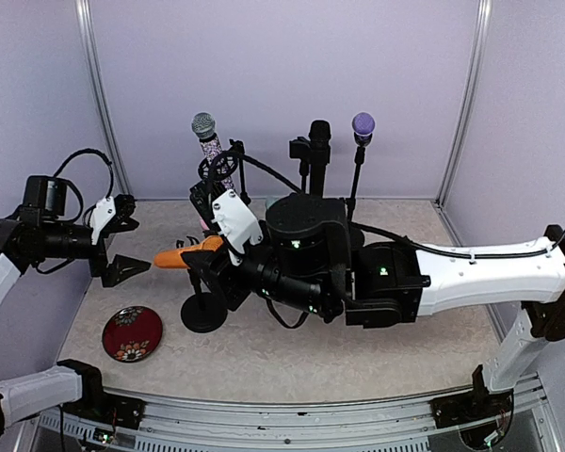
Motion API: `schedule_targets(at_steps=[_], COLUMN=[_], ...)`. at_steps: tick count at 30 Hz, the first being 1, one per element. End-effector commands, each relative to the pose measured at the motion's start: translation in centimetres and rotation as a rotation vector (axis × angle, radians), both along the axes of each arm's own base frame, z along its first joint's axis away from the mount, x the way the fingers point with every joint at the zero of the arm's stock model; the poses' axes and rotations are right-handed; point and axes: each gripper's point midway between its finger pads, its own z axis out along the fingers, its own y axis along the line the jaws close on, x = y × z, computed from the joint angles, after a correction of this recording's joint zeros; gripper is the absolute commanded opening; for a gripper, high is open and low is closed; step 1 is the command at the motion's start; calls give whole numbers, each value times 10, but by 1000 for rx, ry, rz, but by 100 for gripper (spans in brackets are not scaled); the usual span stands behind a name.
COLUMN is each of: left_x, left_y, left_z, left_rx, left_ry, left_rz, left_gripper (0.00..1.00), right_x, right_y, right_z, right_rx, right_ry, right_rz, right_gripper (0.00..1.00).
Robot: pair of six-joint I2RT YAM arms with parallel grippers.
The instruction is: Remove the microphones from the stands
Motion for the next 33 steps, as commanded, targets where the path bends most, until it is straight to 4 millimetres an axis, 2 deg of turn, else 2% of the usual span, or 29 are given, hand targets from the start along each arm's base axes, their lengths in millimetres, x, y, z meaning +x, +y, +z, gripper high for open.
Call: schedule_targets(at_steps=[1,7,14,19,21,22,24,25,26,27,28,30,33], left_x=[-55,-64,-65,-62,-60,-59,-54,-51,-48,-45,-42,-34,-12], left_y=[-6,-13,-23,-23,-22,-22,-20,-18,-16,-14,-10,-2,18], left_z=[-10,-4,-3,-8,-9,-8,-9,-10,-11,-13,-15,-19,-22], left_rx=[88,63,40,49,53,55,63,70,77,89,102,136,185], left_ry=[14,29,73,77,77,74,66,58,52,43,33,9,-30], left_rz=[-230,-285,-314,-301,-292,-289,-272,-253,-239,-226,-208,-170,-61], left_gripper=[99,93,72,55,44,36,12,4,1,0,0,0,0], right_x=[-3,6,16,13,14,16,18,19,21,22,22,26,29], right_y=[24,56,81,92,93,93,90,87,83,78,73,59,38], right_z=[-3,-9,-1,0,-2,-3,-3,-4,-2,0,2,5,6], right_rx=[12,26,81,89,89,87,87,82,87,90,94,96,105], right_ry=[69,87,90,91,97,102,105,104,98,92,86,71,60], right_rz=[127,191,235,280,278,276,270,260,250,236,232,189,146], right_gripper=[0,0,0,0,0,13,46,62,75,85,90,95,94])
